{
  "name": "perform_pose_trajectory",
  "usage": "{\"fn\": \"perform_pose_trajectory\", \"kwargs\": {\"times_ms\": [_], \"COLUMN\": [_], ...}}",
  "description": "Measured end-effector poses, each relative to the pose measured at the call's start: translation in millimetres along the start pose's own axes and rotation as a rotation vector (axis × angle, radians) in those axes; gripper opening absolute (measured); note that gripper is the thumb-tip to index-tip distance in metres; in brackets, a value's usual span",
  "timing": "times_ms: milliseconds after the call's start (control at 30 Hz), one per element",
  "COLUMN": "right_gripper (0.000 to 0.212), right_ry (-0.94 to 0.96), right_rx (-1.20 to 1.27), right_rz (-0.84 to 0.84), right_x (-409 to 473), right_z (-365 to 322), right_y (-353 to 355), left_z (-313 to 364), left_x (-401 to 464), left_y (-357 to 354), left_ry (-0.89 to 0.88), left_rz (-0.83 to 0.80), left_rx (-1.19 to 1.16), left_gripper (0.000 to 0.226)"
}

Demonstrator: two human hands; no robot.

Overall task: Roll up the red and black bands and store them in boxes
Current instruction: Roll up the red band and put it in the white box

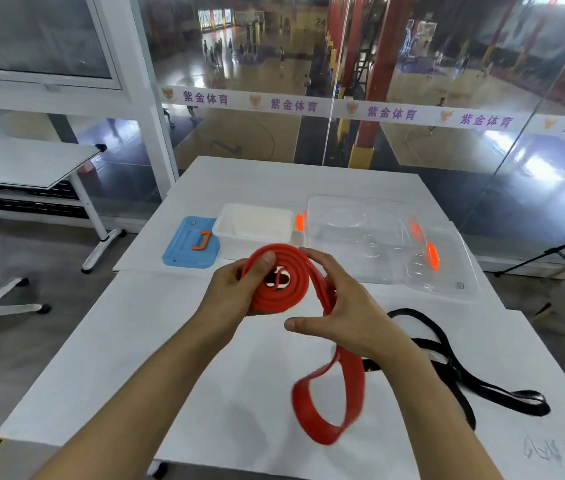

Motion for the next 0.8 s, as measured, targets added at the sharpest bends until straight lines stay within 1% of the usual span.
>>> {"fn": "perform_pose_trajectory", "kwargs": {"times_ms": [100,200,267,333,400,467,567,633,667,733,800], "right_gripper": [0.108,0.116,0.118,0.114,0.109,0.105,0.102,0.105,0.106,0.105,0.106], "right_ry": [-0.014,-0.006,-0.023,-0.042,-0.042,-0.011,0.058,0.081,0.087,0.101,0.105], "right_rx": [0.073,0.08,0.078,0.116,0.135,0.11,0.046,0.003,-0.023,-0.073,-0.093], "right_rz": [0.053,0.128,0.188,0.257,0.272,0.195,0.004,-0.129,-0.182,-0.249,-0.282], "right_x": [-2.2,0.1,2.9,4.6,5.8,7.7,8.2,6.6,5.8,4.1,2.5], "right_z": [0.8,-6.2,-10.6,-11.4,-10.3,-10.7,-11.9,-12.7,-12.9,-14.6,-17.8], "right_y": [-12.7,-25.0,-31.6,-32.8,-27.7,-18.8,-3.9,0.9,1.7,1.6,1.0], "left_z": [-1.4,-5.4,-8.7,-10.9,-13.8,-19.3,-23.5,-16.1,-10.0,2.8,11.8], "left_x": [3.2,2.8,1.1,-1.6,-4.5,-7.6,-12.8,-11.4,-10.1,-11.3,-12.8], "left_y": [-0.6,-4.0,-7.7,-15.0,-21.3,-20.4,-10.2,-1.7,0.5,-0.8,-4.7], "left_ry": [-0.01,-0.009,-0.021,-0.039,-0.017,0.061,0.187,0.163,0.126,0.072,0.062], "left_rz": [0.116,0.183,0.217,0.185,0.1,0.007,-0.144,-0.238,-0.283,-0.372,-0.399], "left_rx": [-0.086,-0.132,-0.122,-0.091,-0.068,-0.027,-0.014,0.028,0.081,0.235,0.362], "left_gripper": [0.045,0.042,0.04,0.04,0.042,0.047,0.046,0.051,0.05,0.042,0.038]}}
Point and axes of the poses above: each hand's wrist, its own x-axis towards the middle knuckle, its own y-axis out of the back of the hand, z = x × y, the point moved 7 cm from there along x, towards the middle knuckle, and after that the axes turned 4 degrees about y, right-handed, at the moved point
